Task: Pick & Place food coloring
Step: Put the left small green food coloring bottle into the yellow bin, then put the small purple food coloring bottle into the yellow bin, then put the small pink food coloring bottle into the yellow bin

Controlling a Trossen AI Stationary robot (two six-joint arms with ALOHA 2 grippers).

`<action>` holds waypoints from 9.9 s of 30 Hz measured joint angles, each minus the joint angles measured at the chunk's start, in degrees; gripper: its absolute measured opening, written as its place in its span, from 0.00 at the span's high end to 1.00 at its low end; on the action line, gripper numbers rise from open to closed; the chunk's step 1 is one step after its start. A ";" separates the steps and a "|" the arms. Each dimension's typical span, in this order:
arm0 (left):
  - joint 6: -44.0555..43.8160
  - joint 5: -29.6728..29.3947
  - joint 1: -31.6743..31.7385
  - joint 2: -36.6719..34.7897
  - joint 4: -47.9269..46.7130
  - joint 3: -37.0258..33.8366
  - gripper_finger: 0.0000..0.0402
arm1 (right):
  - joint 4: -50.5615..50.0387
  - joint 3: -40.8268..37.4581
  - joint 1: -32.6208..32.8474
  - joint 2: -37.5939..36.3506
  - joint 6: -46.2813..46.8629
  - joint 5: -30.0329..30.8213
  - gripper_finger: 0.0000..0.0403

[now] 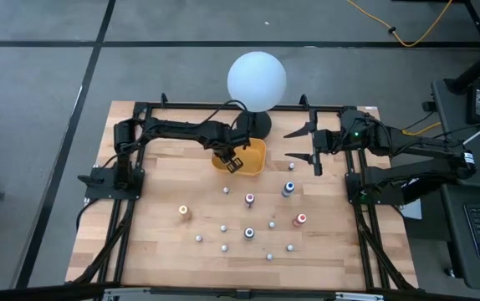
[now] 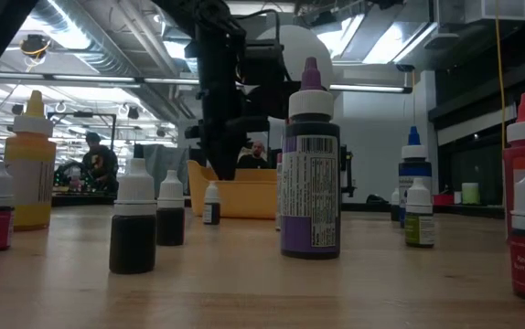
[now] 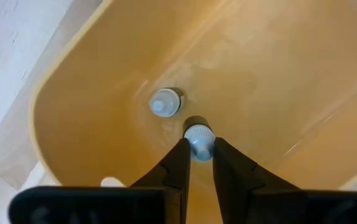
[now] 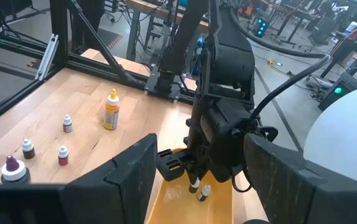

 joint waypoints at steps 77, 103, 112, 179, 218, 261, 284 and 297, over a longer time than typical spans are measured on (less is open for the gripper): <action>-8.35 -7.10 -20.79 -26.52 -26.19 11.42 0.75 | 0.16 0.00 0.02 0.02 0.09 0.02 0.40; -21.90 4.77 -22.58 -15.80 5.83 -11.04 0.53 | -1.01 0.00 0.02 0.00 4.42 0.59 0.40; -23.74 3.53 -21.30 -8.83 6.64 -11.04 0.53 | -1.48 0.00 0.02 0.00 4.37 0.55 0.40; -21.01 0.93 -18.77 -15.96 0.76 -0.08 0.89 | -1.59 0.00 0.09 0.02 4.33 0.48 0.40; -6.22 2.95 -2.31 -3.89 -1.03 0.07 0.89 | -8.97 0.02 0.09 0.02 5.63 -0.03 0.40; -7.08 1.70 -1.65 -4.31 4.76 -6.36 0.80 | -9.04 0.00 0.09 0.02 4.22 -0.02 0.40; -8.68 -1.67 -8.40 -17.02 -10.41 3.06 0.80 | -8.97 0.01 0.09 0.04 4.22 -0.02 0.40; -28.60 -11.64 -45.19 -28.83 -17.45 -3.11 0.80 | -8.91 0.00 0.08 0.04 4.20 0.00 0.40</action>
